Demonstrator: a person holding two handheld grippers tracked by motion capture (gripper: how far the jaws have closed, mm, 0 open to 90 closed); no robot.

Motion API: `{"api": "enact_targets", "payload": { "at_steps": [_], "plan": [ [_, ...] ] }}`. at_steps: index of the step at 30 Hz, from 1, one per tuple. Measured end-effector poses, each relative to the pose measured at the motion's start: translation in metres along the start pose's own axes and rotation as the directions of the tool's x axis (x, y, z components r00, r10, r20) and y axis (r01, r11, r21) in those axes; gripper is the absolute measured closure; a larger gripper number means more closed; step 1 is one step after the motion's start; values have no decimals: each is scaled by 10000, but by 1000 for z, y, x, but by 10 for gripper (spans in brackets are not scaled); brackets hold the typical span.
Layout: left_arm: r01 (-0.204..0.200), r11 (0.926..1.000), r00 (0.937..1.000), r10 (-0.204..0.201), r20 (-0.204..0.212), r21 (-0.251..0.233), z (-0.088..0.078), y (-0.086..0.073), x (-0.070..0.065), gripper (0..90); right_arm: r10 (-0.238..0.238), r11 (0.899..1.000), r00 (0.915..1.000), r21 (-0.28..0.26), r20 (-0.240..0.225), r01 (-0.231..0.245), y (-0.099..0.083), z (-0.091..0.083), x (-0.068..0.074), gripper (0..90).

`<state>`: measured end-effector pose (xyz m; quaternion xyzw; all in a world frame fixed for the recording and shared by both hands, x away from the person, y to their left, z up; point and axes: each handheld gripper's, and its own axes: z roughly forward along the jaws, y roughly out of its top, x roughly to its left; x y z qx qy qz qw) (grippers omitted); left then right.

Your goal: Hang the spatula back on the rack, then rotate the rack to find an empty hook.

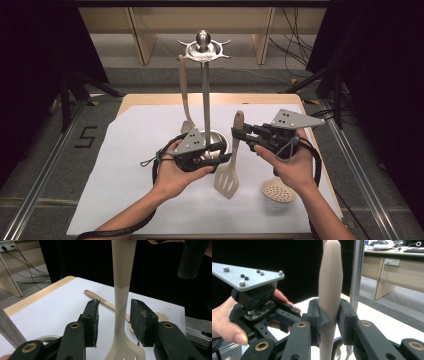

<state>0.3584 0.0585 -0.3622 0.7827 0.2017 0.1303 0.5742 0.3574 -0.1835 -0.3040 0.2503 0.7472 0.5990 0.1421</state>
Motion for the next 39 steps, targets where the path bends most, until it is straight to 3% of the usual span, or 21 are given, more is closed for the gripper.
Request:
{"api": "enact_targets", "payload": {
  "at_steps": [14,15,19,21,22,25,31,35,39],
  "plan": [
    [-72,9999,9999,74,140,-134,-1,9,3,565,108,9999,9999,-104,47,-108,0,-9,-2,746],
    [-84,9999,9998,86,177,-125,-1,10,3,562,-138,9997,9999,-221,25,139,0,-9,-4,746],
    [-63,9998,9994,69,338,-175,3,12,2,548,37,9998,9998,-219,-178,-41,0,-9,-2,746],
    [-62,9997,9989,73,455,-250,4,15,2,545,-159,9995,9998,-264,-114,156,1,-9,-3,746],
    [54,9996,9989,-40,468,-284,5,16,2,544,26,9996,9997,-273,-228,-32,2,-9,-1,746],
    [220,9992,9979,-200,612,-324,7,18,5,545,-44,9994,9995,-351,-305,33,3,-8,-1,746],
    [455,9981,9937,-409,1043,-426,10,17,3,592,-152,9991,9990,-397,-422,136,2,-8,0,746],
    [260,9986,9917,-200,1270,-452,11,18,0,646,-71,9993,9983,-380,-585,49,2,-8,2,746],
    [12,9991,9926,39,1217,-413,9,19,0,717,-195,9988,9977,-464,-647,166,3,-6,2,746]
  ]
}}
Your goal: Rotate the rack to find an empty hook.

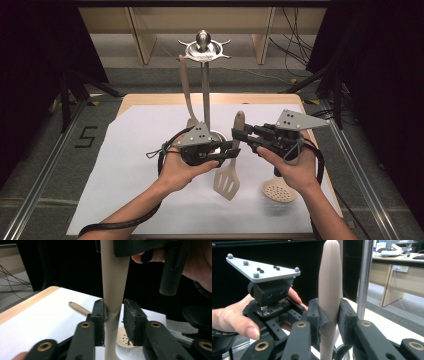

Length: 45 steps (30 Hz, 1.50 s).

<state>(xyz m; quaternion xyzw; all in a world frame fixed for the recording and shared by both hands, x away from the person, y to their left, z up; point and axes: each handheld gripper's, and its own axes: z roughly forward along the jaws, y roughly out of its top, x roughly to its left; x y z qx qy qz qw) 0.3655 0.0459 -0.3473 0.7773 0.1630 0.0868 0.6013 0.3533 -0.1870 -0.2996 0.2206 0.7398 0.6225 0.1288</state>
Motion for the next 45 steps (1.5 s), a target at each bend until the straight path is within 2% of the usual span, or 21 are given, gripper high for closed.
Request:
{"api": "enact_targets", "payload": {
  "at_steps": [5,7,12,13,14,18,19,20,22,25,28,30,34,35,36,37,38,41,43,44,45],
  "plan": [
    [-101,9999,9999,101,-59,-13,-2,1,-2,749,169,9998,9997,-106,-157,-171,-1,0,1,745],
    [-184,9998,9994,186,-298,71,-3,2,-3,752,233,9995,9994,-213,-273,-239,-2,0,-1,743],
    [-357,9990,9951,381,-912,276,-5,5,-5,755,220,9989,9998,-418,13,-220,-2,-3,-2,665],
    [-336,9990,9939,366,-1039,301,-5,5,-6,755,409,9982,9992,-445,11,-408,-1,-5,-1,648],
    [-276,9991,9929,313,-1144,336,-6,6,-6,756,135,9979,9998,-634,152,-125,0,-6,-3,630],
    [-118,9994,9882,167,-1525,332,-8,8,-3,756,231,9954,9990,-941,372,-195,1,-13,-4,591],
    [-98,9994,9869,151,-1607,338,-9,8,-2,756,433,9947,9984,-952,374,-396,1,-17,-4,584],
    [-30,9994,9853,89,-1706,350,-10,8,-1,756,321,9937,9983,-1090,479,-268,1,-19,-6,581],
    [58,9994,9821,9,-1883,351,-11,8,0,756,313,9944,9976,-1031,621,-248,0,-24,-8,579],
    [289,9993,9758,-234,-2175,219,-14,9,2,757,508,9948,9920,-934,1159,-400,-4,-30,-14,580],
    [288,9994,9728,-237,-2302,187,-16,11,3,756,559,9955,9867,-842,1526,-434,-8,-32,-16,580],
    [352,9993,9696,-308,-2428,137,-18,12,5,756,473,9974,9802,-632,1924,-357,-12,-34,-19,583],
    [488,9988,9631,-465,-2649,19,-22,15,9,756,620,9979,9702,-344,2342,-554,-22,-37,-24,584],
    [550,9985,9607,-537,-2725,-28,-24,17,10,756,702,9975,9639,-215,2570,-669,-26,-39,-24,585],
    [525,9986,9601,-521,-2749,-56,-25,18,11,756,519,9986,9597,-53,2761,-525,-31,-41,-27,585],
    [553,9984,9580,-568,-2810,-130,-26,19,12,756,697,9973,9584,18,2766,-730,-34,-42,-28,585],
    [551,9984,9563,-568,-2868,-142,-28,20,13,756,599,9975,9480,161,3127,-684,-40,-45,-31,586],
    [565,9981,9508,-608,-3039,-230,-31,22,15,756,578,9953,9302,513,3626,-819,-55,-51,-38,586],
    [593,9978,9475,-660,-3130,-309,-32,24,17,756,711,9919,9243,715,3750,-1053,-65,-52,-42,586],
    [624,9976,9451,-690,-3195,-310,-33,25,18,756,1071,9856,9154,798,3880,-1492,-70,-53,-41,586],
    [622,9975,9420,-698,-3282,-337,-34,26,19,756,904,9876,9183,839,3855,-1325,-75,-54,-45,585]
  ]
}}
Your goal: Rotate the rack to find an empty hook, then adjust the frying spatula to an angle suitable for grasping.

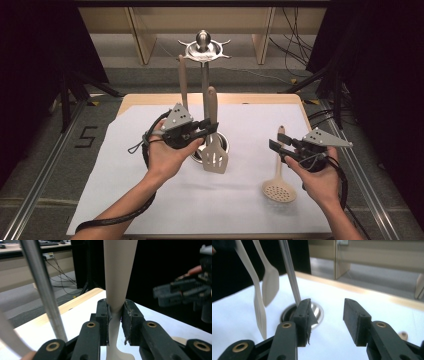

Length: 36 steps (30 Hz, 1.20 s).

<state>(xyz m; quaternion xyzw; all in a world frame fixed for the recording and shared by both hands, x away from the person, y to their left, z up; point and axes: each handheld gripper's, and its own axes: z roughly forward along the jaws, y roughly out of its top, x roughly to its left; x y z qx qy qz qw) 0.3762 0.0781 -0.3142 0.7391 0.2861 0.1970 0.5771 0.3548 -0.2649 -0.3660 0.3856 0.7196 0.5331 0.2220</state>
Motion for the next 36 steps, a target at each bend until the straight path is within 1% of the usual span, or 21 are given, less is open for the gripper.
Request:
{"api": "enact_targets", "payload": {
  "at_steps": [2,5,7,9,10,12,14,16,18,19,20,21,23,24,26,27,29,30,33,35,36],
  "plan": [
    [-9,10000,10000,9,-56,-40,-1,2,1,756,301,9988,9995,376,83,-304,-7,-1,-2,583],
    [-19,10000,10000,18,-70,-86,-3,5,3,756,406,9986,9991,329,84,-409,-11,-2,-6,581],
    [-63,9999,9999,62,-105,-90,-4,7,5,756,148,9995,9999,267,58,-149,-10,-2,-8,581],
    [-48,9999,9999,47,-136,-101,-5,8,6,756,506,9981,9985,341,230,-513,-9,-4,-6,580],
    [-5,9999,9999,3,-153,-110,-5,9,6,756,542,9984,9980,155,328,-547,-9,-3,-6,580],
    [-45,9999,9998,43,-181,-106,-7,10,9,756,190,9996,9996,206,222,-195,-8,-3,-11,580],
    [-38,9999,9997,34,-259,-136,-7,12,11,756,202,9996,9996,179,202,-206,-8,-1,-12,580],
    [-32,9999,9995,28,-305,-129,-7,13,12,756,318,9991,9992,286,224,-324,-9,-1,-12,581],
    [12,9999,9993,-17,-361,-148,-7,14,12,756,699,9973,9970,198,316,-706,-11,-1,-10,581],
    [5,9999,9993,-10,-373,-151,-6,15,12,756,310,9995,9987,50,402,-312,-11,0,-13,581],
    [23,9999,9992,-29,-387,-150,-6,16,12,756,410,9988,9988,272,261,-417,-11,-2,-13,581],
    [53,9999,9991,-59,-413,-156,-6,16,12,756,324,9992,9989,234,338,-332,-11,-3,-15,581],
    [66,9998,9989,-74,-459,-168,-6,17,12,756,610,9977,9977,267,297,-618,-13,-4,-15,581],
    [46,9999,9989,-53,-474,-158,-6,17,12,756,418,9989,9983,174,413,-425,-13,-4,-17,581],
    [46,9998,9989,-53,-465,-167,-6,18,12,756,751,9966,9965,299,375,-762,-13,-7,-16,581],
    [70,9998,9989,-78,-467,-169,-6,19,12,756,448,9988,9977,154,502,-456,-13,-7,-18,581],
    [40,9998,9989,-48,-461,-175,-7,20,12,756,483,9988,9970,27,602,-486,-14,-6,-19,581],
    [5,9999,9990,-13,-455,-164,-7,20,13,756,285,9996,9976,-71,629,-281,-15,-5,-21,581],
    [6,9999,9989,-13,-477,-143,-8,23,14,756,627,9978,9971,196,436,-636,-13,-6,-20,581],
    [-8,9999,9987,2,-518,-124,-9,25,16,756,423,9990,9982,146,432,-430,-12,-5,-21,581],
    [-18,9999,9985,11,-547,-119,-9,26,16,756,670,9976,9969,125,416,-676,-12,-4,-19,581]
  ]
}}
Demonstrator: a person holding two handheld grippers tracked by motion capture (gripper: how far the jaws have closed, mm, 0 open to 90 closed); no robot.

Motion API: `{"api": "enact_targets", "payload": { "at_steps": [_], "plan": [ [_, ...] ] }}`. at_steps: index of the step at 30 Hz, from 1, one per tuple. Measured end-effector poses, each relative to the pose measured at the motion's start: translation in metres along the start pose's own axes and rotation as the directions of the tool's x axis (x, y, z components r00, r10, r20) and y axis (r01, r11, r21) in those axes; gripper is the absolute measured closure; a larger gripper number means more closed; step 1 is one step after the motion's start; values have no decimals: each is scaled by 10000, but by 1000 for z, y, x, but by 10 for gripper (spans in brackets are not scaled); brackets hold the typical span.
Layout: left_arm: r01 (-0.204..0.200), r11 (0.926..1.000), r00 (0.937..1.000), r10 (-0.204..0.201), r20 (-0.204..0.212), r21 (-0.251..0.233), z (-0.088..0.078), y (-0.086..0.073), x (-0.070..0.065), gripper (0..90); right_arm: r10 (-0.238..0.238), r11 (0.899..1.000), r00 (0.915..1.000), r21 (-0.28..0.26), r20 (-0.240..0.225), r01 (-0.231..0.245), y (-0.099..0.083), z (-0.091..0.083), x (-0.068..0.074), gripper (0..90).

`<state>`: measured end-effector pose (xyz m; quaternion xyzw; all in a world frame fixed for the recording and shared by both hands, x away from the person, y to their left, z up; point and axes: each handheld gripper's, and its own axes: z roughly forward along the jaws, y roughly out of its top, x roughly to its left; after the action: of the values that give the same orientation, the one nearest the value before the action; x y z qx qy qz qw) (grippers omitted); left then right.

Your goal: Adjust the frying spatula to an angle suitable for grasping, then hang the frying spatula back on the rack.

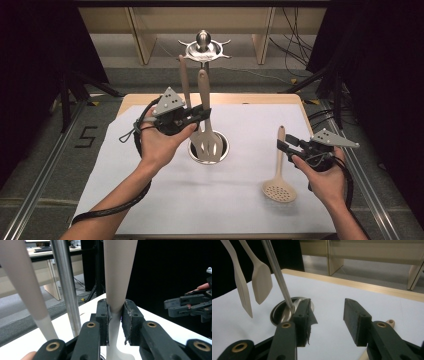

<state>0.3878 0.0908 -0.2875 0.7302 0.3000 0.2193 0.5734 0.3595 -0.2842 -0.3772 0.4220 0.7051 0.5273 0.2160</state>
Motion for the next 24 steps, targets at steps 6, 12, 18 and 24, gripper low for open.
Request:
{"api": "enact_targets", "payload": {
  "at_steps": [6,12,18,24],
  "plan": [
    [60,9999,9998,-57,-170,148,2,1,4,756,-198,9998,9998,-6,17,198,0,-2,-1,582],
    [70,9997,9999,-68,-99,249,4,2,2,755,31,10000,9999,15,99,-31,1,-7,0,586],
    [-51,9996,9994,60,-329,273,2,8,2,756,-48,10000,9999,-18,114,48,2,-6,0,587],
    [-17,9993,9991,34,-432,386,3,10,2,756,-240,9997,9997,-56,36,241,1,-6,-2,588]
  ]
}}
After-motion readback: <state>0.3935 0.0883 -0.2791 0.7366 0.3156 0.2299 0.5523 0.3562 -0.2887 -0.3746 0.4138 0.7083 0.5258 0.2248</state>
